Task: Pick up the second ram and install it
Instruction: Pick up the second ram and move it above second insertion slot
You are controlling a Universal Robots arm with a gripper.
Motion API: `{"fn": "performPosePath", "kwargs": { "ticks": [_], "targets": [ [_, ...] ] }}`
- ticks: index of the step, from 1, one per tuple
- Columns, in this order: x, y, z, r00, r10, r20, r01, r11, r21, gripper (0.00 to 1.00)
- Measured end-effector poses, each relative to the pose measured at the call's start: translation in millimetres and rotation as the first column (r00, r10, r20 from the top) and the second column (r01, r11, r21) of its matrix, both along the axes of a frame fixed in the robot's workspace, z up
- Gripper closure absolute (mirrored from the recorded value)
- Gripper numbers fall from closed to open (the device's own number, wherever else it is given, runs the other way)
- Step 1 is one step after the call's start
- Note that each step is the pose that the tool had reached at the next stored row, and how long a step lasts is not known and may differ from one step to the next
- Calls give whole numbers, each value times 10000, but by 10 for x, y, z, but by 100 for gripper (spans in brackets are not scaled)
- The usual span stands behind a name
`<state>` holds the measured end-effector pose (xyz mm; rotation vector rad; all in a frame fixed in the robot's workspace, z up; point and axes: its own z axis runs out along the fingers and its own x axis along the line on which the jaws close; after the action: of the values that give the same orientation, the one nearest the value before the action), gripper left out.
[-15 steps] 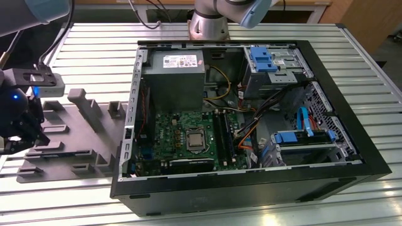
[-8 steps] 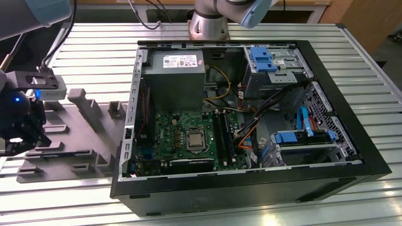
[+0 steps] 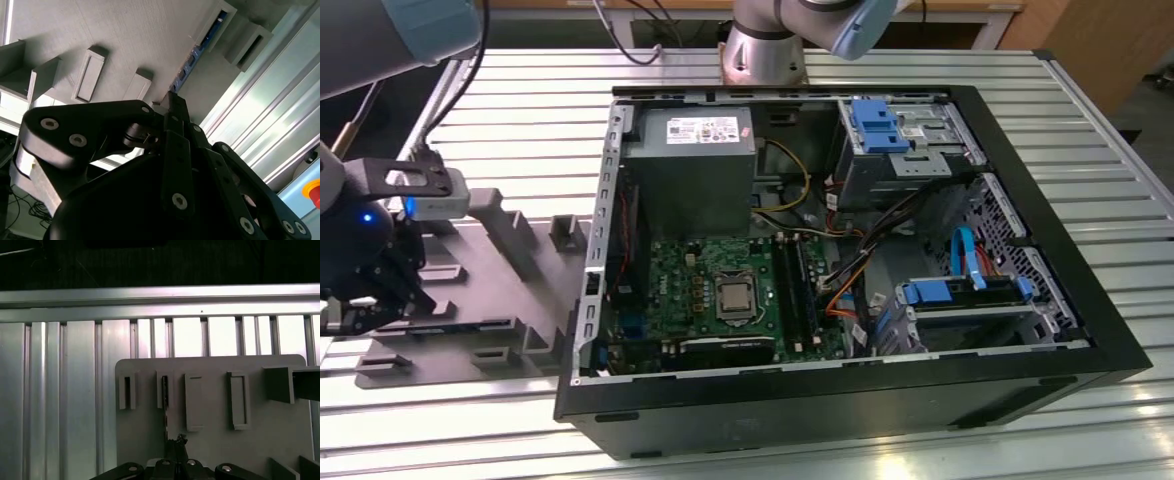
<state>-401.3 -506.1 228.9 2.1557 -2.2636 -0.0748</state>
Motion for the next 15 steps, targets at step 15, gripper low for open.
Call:
{"fn": "performPosePath", "kwargs": {
  "ticks": [15],
  "targets": [
    [3, -1, -10, 10000, 1, -1, -1, 10000, -1, 70]
  ]
}}
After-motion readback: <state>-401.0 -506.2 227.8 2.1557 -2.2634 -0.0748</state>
